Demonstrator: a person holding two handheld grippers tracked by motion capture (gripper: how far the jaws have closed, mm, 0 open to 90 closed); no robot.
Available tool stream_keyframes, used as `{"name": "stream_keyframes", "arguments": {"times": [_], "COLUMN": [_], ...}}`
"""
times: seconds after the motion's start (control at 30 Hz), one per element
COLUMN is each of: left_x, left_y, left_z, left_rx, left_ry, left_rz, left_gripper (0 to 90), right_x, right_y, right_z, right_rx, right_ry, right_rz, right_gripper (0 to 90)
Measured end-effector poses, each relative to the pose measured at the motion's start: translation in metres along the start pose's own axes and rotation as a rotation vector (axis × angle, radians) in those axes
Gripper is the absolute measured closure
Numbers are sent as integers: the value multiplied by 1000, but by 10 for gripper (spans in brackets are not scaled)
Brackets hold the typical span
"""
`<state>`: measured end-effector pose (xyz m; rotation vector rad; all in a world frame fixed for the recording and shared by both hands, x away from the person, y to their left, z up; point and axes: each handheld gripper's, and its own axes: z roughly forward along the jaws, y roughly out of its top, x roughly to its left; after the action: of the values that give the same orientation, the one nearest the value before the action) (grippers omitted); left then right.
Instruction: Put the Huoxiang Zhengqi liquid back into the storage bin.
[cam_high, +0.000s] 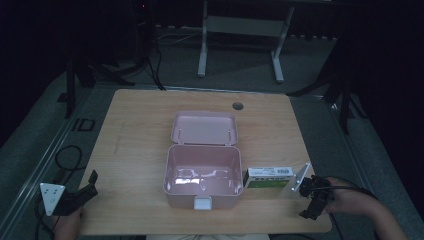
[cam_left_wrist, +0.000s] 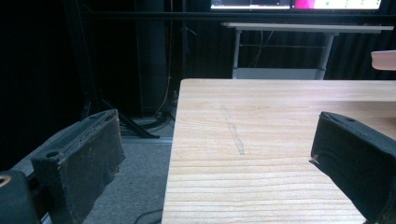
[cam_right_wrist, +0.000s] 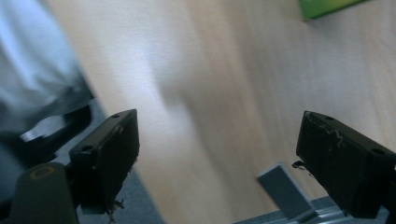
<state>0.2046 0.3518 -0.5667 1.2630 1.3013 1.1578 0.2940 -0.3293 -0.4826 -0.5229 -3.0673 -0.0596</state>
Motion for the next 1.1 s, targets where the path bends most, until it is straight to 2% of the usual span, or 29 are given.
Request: {"name": "stream_keyframes", "arguments": {"times": [0.17,0.2,0.3,0.4,0.5,0.53,0.63,0.67,0.9,0.93,1.0,1.1], "left_x": [0,0,0,0,0,1,1,1,1,1,1,1], "left_y": [0,0,0,0,0,0,0,0,0,0,0,0], "left_z": [0,0,0,0,0,0,0,0,0,0,0,0], "left_rx": [0,0,1,1,2,2,1,2,2,3,4,4], "left_ry": [0,0,-1,-3,-3,-5,-7,-7,-12,-13,-14,-15], "left_rz": [0,-1,-1,-1,-1,-1,-3,-3,-5,-5,-5,-6], "left_gripper": [24,25,24,24,25,24,24,25,24,24,24,25], "right_x": [3,5,6,7,7,7,7,6,0,-3,-6,-9], "right_y": [5,8,12,20,25,30,36,42,56,61,66,70], "right_z": [-9,-17,-25,-44,-52,-60,-66,-71,-81,-82,-82,-82], "right_rx": [15,9,3,-7,-16,-27,-30,-27,-24,-31,-40,-40], "right_ry": [18,16,14,-5,-15,-25,-31,-44,-76,-106,-93,-100], "right_rz": [-31,-51,-65,-92,-105,-128,-140,-159,-209,-226,-238,-250], "right_gripper": [132,139,141,142,143,148,150,157,215,274,295,313]}}
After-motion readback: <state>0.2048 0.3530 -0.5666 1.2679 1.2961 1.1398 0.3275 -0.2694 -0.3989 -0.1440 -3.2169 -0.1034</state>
